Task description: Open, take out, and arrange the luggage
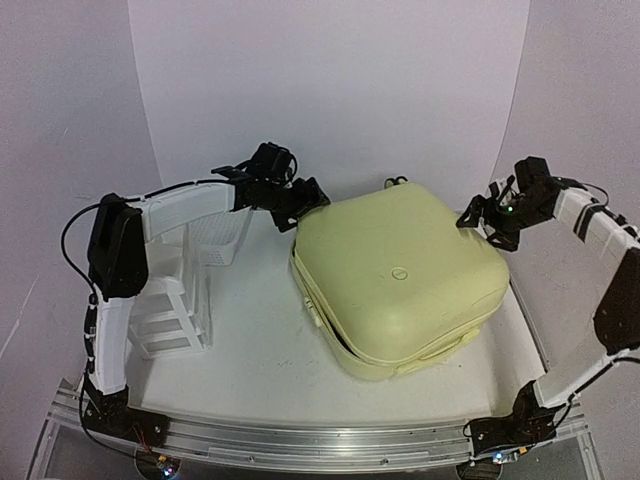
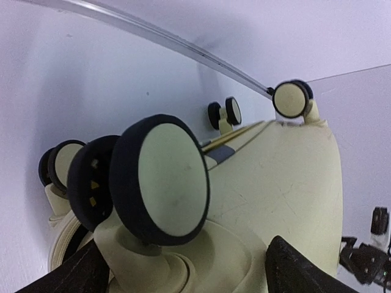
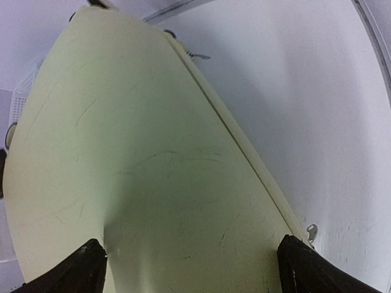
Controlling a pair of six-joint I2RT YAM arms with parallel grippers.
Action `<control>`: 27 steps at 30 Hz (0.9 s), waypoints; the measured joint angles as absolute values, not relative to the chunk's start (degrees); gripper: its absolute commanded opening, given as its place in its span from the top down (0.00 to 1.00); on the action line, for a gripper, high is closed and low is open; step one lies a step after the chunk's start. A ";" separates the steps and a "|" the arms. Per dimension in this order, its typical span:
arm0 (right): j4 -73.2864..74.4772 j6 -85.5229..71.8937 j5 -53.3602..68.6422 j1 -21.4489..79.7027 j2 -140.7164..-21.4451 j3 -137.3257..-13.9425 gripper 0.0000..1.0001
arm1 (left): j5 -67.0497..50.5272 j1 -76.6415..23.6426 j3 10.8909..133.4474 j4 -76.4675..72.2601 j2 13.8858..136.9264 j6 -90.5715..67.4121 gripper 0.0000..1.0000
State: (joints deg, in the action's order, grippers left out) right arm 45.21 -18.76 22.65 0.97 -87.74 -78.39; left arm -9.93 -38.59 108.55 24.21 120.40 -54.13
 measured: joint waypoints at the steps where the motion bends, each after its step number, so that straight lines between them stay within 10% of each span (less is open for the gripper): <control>1: 45.25 -19.79 22.15 0.86 -83.92 -74.65 0.02 | -10.63 -38.54 112.20 24.51 123.09 -52.62 0.12; 9: 57.12 -19.22 16.38 2.63 -73.47 -70.22 0.02 | -14.33 -39.11 122.04 24.21 129.97 -41.47 0.01; 20: 71.46 -13.34 3.79 12.80 -75.72 -87.29 0.02 | -15.33 -41.28 96.42 26.70 101.62 -26.41 0.06; 27: 73.23 -14.28 2.09 25.43 -76.20 -88.51 0.02 | -22.90 -41.15 73.01 11.60 93.45 -42.35 0.41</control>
State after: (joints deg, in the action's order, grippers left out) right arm 73.23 -14.28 2.09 25.43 -76.20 -88.51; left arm -22.90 -41.15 73.01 11.60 93.45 -42.35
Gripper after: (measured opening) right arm 0.983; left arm 0.735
